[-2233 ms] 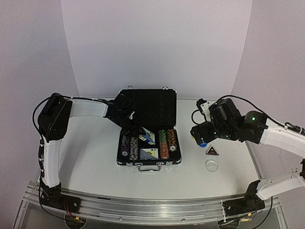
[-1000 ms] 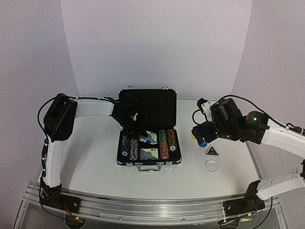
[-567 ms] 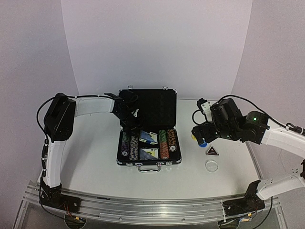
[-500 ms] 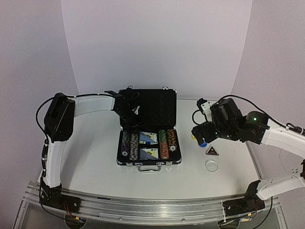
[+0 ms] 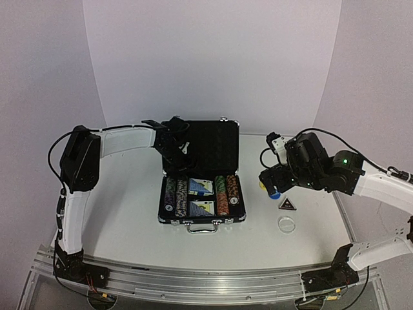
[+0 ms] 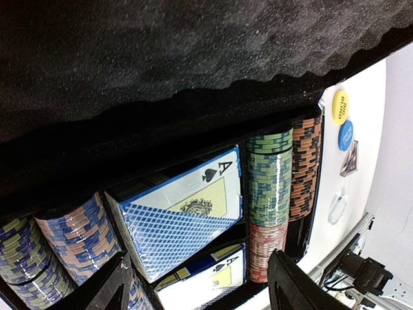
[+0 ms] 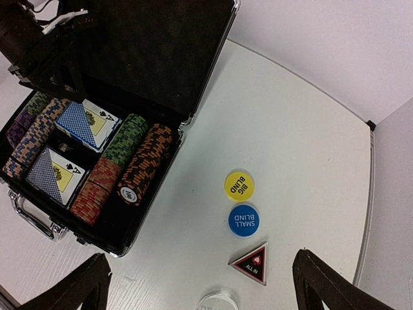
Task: Pack up texas hold em set
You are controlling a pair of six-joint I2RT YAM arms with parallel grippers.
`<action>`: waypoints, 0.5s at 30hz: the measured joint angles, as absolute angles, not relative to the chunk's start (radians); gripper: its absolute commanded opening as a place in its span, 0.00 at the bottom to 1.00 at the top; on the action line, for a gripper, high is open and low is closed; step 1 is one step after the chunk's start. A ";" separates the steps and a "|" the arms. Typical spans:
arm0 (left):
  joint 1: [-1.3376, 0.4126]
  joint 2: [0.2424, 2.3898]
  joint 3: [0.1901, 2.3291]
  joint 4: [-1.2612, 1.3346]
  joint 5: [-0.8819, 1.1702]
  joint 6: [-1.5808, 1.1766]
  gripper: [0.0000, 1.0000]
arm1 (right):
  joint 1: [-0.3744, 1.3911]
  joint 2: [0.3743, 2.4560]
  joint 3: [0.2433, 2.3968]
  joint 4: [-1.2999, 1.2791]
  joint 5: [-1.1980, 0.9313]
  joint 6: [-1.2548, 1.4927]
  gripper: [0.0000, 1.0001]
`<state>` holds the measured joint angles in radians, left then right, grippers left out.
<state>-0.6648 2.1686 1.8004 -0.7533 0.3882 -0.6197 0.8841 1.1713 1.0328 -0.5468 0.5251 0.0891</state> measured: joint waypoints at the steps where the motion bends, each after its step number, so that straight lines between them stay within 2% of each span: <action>1: -0.667 2.170 1.801 -0.756 0.388 -0.619 0.72 | 0.884 1.171 1.032 -0.545 0.526 0.089 0.95; 10: -0.683 2.209 1.801 -0.771 0.389 -0.616 0.71 | 0.884 1.170 1.019 -0.538 0.532 0.089 0.95; 15: -0.686 2.211 1.801 -0.770 0.391 -0.616 0.62 | 0.884 1.168 1.012 -0.538 0.532 0.090 0.95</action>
